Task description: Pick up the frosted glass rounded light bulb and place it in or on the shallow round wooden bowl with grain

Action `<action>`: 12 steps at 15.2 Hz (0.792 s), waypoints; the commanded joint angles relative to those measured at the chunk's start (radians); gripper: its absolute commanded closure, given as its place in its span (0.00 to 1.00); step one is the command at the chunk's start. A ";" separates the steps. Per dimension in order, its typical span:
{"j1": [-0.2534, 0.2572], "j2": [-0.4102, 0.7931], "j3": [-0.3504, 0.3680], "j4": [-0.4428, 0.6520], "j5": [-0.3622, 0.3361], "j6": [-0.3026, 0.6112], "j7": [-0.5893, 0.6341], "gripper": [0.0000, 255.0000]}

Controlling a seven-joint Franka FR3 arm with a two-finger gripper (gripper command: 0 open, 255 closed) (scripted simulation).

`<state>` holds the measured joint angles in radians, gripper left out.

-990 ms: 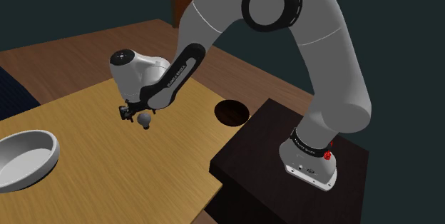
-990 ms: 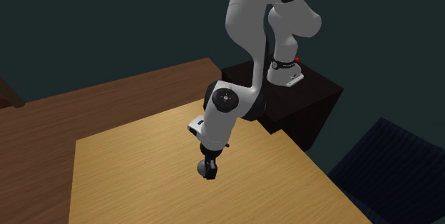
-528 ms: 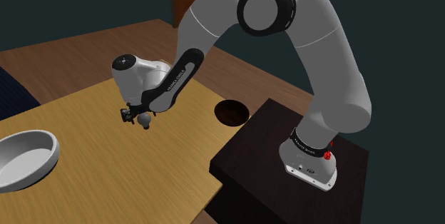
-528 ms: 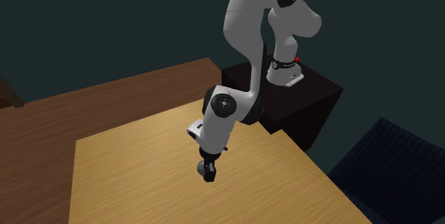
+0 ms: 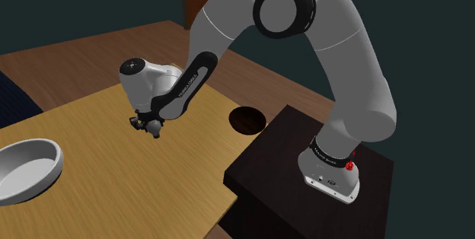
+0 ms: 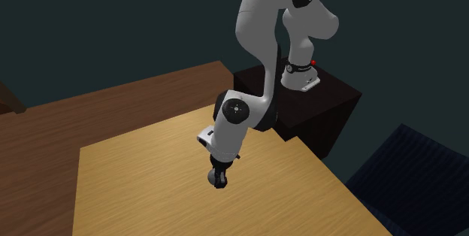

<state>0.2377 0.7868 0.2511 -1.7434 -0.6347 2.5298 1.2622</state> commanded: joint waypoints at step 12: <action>-0.022 -0.074 0.030 -0.027 0.032 -0.048 -0.030 1.00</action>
<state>0.2208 0.7233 0.2772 -1.7661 -0.6074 2.4878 1.2384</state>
